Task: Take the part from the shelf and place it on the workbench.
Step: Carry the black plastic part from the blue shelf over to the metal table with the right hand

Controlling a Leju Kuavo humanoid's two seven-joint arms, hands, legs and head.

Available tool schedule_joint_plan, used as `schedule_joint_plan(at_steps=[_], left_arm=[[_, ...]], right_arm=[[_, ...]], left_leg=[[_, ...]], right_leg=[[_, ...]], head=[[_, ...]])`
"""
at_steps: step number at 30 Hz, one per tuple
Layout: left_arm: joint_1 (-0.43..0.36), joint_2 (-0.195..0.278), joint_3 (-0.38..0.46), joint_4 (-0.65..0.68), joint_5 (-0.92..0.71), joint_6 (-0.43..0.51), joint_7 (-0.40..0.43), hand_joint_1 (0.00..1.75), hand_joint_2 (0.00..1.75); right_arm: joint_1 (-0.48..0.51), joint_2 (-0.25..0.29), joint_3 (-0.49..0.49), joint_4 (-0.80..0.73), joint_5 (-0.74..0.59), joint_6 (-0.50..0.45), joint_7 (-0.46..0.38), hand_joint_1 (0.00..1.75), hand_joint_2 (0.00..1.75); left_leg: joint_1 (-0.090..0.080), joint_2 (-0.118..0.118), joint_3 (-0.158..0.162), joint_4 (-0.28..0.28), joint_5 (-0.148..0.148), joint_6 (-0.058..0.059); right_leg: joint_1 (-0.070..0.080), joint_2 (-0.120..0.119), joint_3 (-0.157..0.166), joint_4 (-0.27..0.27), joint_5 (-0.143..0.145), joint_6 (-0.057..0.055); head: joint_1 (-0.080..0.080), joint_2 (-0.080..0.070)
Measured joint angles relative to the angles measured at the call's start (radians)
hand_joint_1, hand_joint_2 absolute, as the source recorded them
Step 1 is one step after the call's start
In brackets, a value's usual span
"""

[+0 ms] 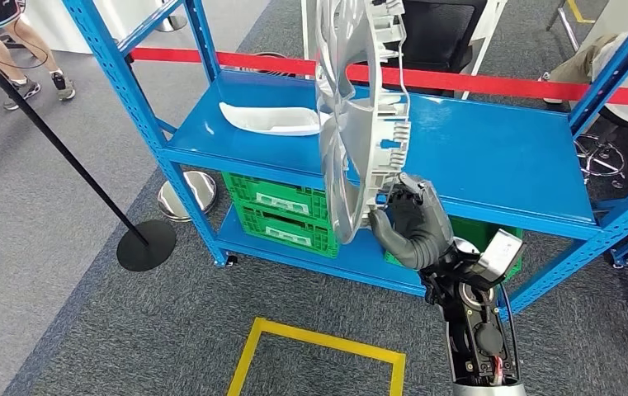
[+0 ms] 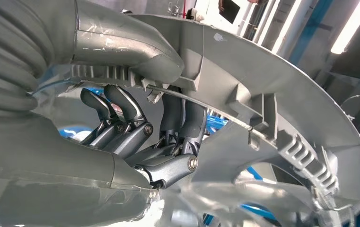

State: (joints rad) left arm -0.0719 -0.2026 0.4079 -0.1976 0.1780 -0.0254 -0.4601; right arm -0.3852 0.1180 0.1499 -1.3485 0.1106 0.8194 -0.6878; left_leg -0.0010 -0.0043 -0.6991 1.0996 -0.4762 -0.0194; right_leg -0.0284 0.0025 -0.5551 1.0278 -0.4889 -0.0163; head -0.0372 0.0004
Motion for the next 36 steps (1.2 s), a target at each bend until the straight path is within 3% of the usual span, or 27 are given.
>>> schedule_joint_plan(at_steps=[2,3,4,5,8,10,12,13,15,17,18,19,20,23,25,28,30,32,33,34,35,36], left_arm=[[0.000,0.001,0.000,0.000,-0.002,-0.003,-0.001,0.00,1.75],[0.000,0.001,0.000,0.000,-0.002,-0.005,-0.001,0.00,1.75],[0.000,0.002,0.000,0.000,-0.002,-0.006,-0.001,0.00,1.75],[0.000,0.002,0.000,0.000,-0.003,-0.008,-0.001,0.00,1.75],[-0.002,0.002,0.000,0.000,-0.004,-0.013,-0.002,0.00,1.75],[-0.002,0.001,0.000,0.000,-0.004,-0.016,-0.003,0.00,1.75],[-0.002,0.001,0.000,0.000,-0.003,-0.025,-0.003,0.00,1.75],[-0.002,0.000,0.000,0.000,-0.003,-0.033,-0.002,0.00,1.75],[-0.002,0.000,0.000,0.001,-0.002,-0.047,0.001,0.00,1.75],[-0.001,0.000,0.000,0.001,-0.002,-0.051,0.002,0.00,1.75],[-0.001,0.000,0.000,0.001,-0.002,-0.051,0.002,0.00,1.75],[-0.001,0.000,0.000,0.001,-0.002,-0.051,0.002,0.00,1.75],[-0.001,-0.001,0.000,0.001,-0.002,-0.053,0.003,0.00,1.75],[-0.001,-0.002,0.000,0.001,0.003,-0.092,0.009,0.00,1.75],[-0.002,-0.002,0.001,0.000,0.009,-0.127,0.014,0.00,1.75],[-0.003,0.000,0.001,0.000,0.007,-0.143,0.014,0.00,1.75],[-0.005,0.002,0.001,0.000,0.004,-0.144,0.014,0.00,1.75],[-0.009,0.005,0.001,0.000,0.002,-0.142,0.014,0.00,1.75],[-0.011,0.006,0.001,0.000,0.002,-0.141,0.014,0.00,1.75],[-0.011,0.008,0.001,0.000,0.001,-0.140,0.014,0.00,1.75],[-0.011,0.008,0.001,0.000,0.000,-0.139,0.014,0.00,1.75],[-0.011,0.009,0.001,0.000,-0.001,-0.139,0.015,0.00,1.75]], right_arm=[[0.000,0.001,0.000,0.000,0.000,0.000,0.000,1.75,1.75],[0.001,0.001,0.000,0.000,0.000,0.000,0.000,1.75,1.75],[0.001,0.001,0.000,0.001,0.000,0.000,0.000,1.75,1.75],[0.001,0.001,0.000,0.001,0.000,0.000,0.000,1.75,1.75],[0.001,0.001,0.000,0.000,0.001,0.000,0.000,1.75,1.75],[0.001,0.003,0.000,0.000,0.003,0.000,0.000,1.75,1.75],[0.002,0.004,0.000,0.000,0.003,0.000,0.000,1.75,1.75],[0.002,0.004,0.000,0.000,0.003,0.000,0.000,1.75,1.75],[0.002,0.004,0.001,0.000,0.004,0.000,0.000,1.75,1.75],[0.003,0.004,0.001,0.001,0.004,0.000,0.000,1.75,1.75],[0.005,0.004,0.001,0.001,0.004,0.000,0.000,1.75,1.75],[0.007,0.004,0.002,0.002,0.004,0.000,0.001,1.75,1.75],[0.008,0.004,0.002,0.002,0.004,0.000,0.001,1.75,1.75],[0.009,0.004,0.006,0.003,0.003,0.000,0.002,1.75,1.75],[0.009,0.004,0.007,0.003,0.002,0.000,0.003,1.75,1.75],[0.008,0.003,0.007,0.003,0.000,0.000,0.003,1.75,1.75],[0.007,0.003,0.007,0.003,-0.001,0.000,0.003,1.75,1.75],[0.008,0.003,0.007,0.003,-0.002,0.000,0.003,1.75,1.75],[0.009,0.003,0.006,0.003,-0.002,0.000,0.003,1.75,1.75],[0.011,0.003,0.006,0.003,-0.002,0.000,0.003,1.75,1.75],[0.012,0.002,0.006,0.003,-0.003,0.000,0.003,1.75,1.75],[0.013,0.002,0.005,0.003,-0.003,0.000,0.003,1.75,1.75]], left_leg=[[0.003,0.000,-0.043,0.137,-0.082,-0.009],[0.004,0.000,-0.050,0.181,-0.100,-0.010],[0.005,0.000,-0.037,0.189,-0.099,-0.011],[0.005,0.000,-0.003,0.154,-0.083,-0.010],[0.001,-0.001,0.149,-0.059,-0.037,0.000],[-0.005,-0.003,0.181,-0.113,-0.032,0.010],[-0.006,-0.002,0.173,-0.117,-0.018,0.024],[-0.004,0.000,0.167,-0.121,-0.010,0.033],[0.000,0.005,0.151,-0.127,0.010,0.048],[-0.003,0.008,0.129,-0.126,0.027,0.055],[-0.005,0.009,0.118,-0.125,0.035,0.056],[-0.006,0.009,0.107,-0.123,0.042,0.056],[-0.008,0.009,0.096,-0.121,0.049,0.055],[-0.010,0.009,0.070,-0.108,0.066,0.046],[-0.010,0.009,0.061,-0.103,0.078,0.035],[-0.008,0.007,0.051,-0.100,0.083,0.016],[-0.005,0.005,0.027,-0.044,0.021,0.003],[-0.003,0.005,-0.012,0.089,-0.072,-0.008],[-0.003,0.005,-0.025,0.152,-0.100,-0.011],[-0.002,0.005,-0.025,0.188,-0.107,-0.012],[-0.002,0.005,-0.005,0.184,-0.095,-0.011],[-0.001,0.005,0.034,0.138,-0.071,-0.010]], right_leg=[[0.000,-0.001,-0.021,0.001,0.016,-0.003],[0.000,-0.001,-0.031,0.001,0.023,-0.002],[0.000,-0.001,-0.040,0.001,0.030,-0.001],[0.000,-0.001,-0.048,0.001,0.037,0.001],[0.001,0.000,-0.060,0.000,0.053,0.011],[0.002,0.000,-0.063,-0.003,0.063,0.024],[0.001,0.000,-0.066,-0.006,0.072,0.037],[0.001,-0.001,-0.072,0.001,0.063,0.042],[0.001,-0.001,-0.101,0.072,-0.005,0.046],[0.003,-0.001,-0.141,0.207,-0.093,0.050],[0.003,-0.001,-0.151,0.260,-0.115,0.050],[0.003,-0.001,-0.144,0.280,-0.116,0.049],[0.004,-0.001,-0.116,0.258,-0.099,0.046],[0.008,-0.001,0.025,0.055,-0.048,0.033],[0.014,0.001,0.059,-0.009,-0.048,0.026],[0.014,0.000,0.042,-0.010,-0.029,0.007],[0.008,-0.002,0.024,-0.012,-0.010,-0.006],[0.008,-0.003,0.001,-0.011,0.009,-0.009],[0.008,-0.003,-0.012,-0.011,0.019,-0.009],[0.008,-0.003,-0.024,-0.010,0.028,-0.008],[0.008,-0.003,-0.034,-0.010,0.036,-0.007],[0.008,-0.003,-0.043,-0.010,0.043,-0.005]], head=[[-0.001,0.000],[-0.001,0.000],[-0.002,0.000],[-0.002,0.000],[-0.001,0.000],[-0.001,0.000],[-0.002,0.000],[-0.001,0.000],[0.003,0.000],[0.006,0.000],[0.007,0.000],[0.007,0.000],[0.007,0.000],[0.006,0.000],[0.006,0.000],[0.008,0.000],[0.005,0.000],[0.002,0.000],[0.002,0.000],[0.002,0.000],[0.002,0.000],[0.001,0.000]])
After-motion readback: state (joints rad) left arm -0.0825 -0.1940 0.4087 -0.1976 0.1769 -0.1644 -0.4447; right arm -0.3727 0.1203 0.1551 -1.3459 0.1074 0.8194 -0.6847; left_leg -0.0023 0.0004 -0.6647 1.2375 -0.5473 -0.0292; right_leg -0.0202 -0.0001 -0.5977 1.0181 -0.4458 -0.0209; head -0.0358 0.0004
